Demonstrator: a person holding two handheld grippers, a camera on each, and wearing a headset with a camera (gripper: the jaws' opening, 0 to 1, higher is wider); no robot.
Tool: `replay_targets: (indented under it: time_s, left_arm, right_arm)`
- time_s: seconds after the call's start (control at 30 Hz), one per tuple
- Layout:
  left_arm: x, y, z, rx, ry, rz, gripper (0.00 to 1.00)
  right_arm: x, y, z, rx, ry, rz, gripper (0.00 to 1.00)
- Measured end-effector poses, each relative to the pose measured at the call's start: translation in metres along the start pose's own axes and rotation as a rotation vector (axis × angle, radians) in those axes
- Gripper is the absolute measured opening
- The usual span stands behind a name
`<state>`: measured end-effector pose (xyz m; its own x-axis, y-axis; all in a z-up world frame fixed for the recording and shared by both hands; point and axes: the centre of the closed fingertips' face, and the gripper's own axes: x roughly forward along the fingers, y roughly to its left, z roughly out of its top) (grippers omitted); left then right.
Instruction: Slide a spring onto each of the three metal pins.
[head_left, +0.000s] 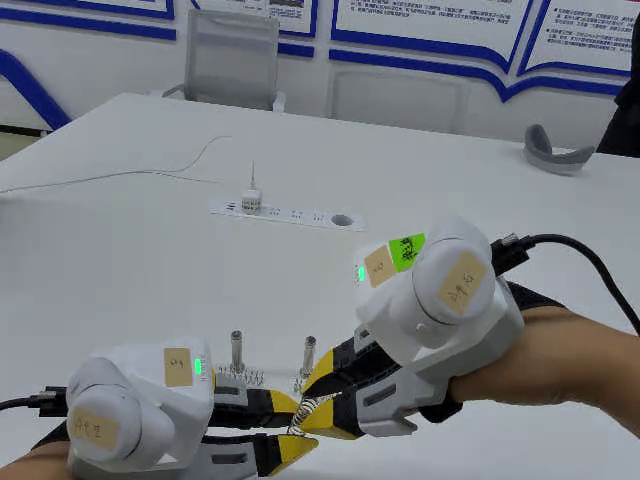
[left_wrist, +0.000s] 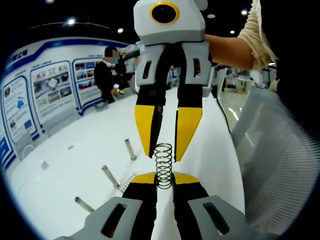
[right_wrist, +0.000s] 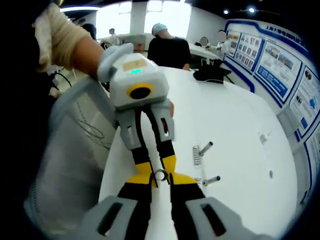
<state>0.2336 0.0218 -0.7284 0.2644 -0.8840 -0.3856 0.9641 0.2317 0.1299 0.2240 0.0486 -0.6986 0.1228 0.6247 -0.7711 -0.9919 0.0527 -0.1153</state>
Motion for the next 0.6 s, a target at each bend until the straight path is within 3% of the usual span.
replay_targets:
  time_s: [0.6]
  left_arm:
    - [-0.0027,0.0067,0.0034,-0.012,-0.022,0.024,0.14]
  right_arm:
    - [-0.0012,-0.0088,0.0023,0.009,-0.014,-0.027,0.12]
